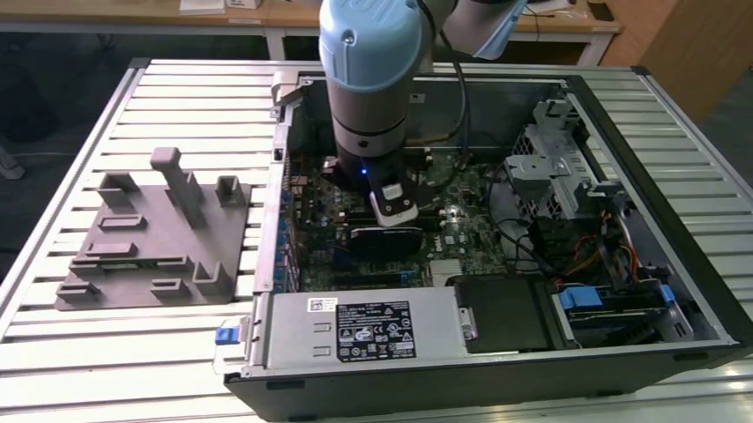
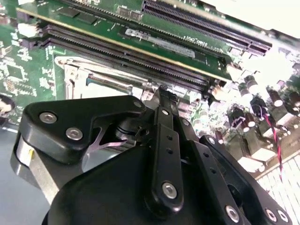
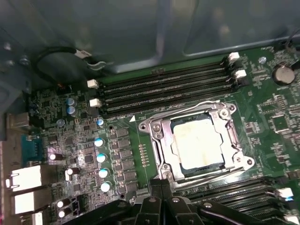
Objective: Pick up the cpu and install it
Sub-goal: 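Install the second cpu locking lever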
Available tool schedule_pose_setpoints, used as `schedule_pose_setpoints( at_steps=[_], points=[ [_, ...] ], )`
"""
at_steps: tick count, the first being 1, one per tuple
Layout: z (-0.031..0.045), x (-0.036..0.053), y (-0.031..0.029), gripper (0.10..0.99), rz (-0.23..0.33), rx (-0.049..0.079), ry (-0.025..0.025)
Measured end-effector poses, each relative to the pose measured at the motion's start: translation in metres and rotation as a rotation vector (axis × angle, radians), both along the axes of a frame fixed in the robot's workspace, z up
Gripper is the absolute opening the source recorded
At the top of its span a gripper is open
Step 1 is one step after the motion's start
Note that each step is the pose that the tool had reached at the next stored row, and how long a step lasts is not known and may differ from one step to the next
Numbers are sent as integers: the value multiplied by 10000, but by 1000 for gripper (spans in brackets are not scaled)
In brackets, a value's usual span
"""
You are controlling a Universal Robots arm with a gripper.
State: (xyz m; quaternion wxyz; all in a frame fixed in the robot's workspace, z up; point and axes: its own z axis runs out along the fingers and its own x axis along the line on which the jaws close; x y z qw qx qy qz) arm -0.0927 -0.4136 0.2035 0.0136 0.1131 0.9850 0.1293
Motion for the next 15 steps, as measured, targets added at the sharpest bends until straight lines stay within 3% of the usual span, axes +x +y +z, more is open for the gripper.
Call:
schedule_pose_setpoints(
  at_steps=[9, 12, 15],
  points=[
    [185, -1, 2, 106, -1, -25, -33],
    [192, 1, 9, 106, -1, -298, -36],
    [192, 21, 22, 106, -6, -439, -34]
  ],
)
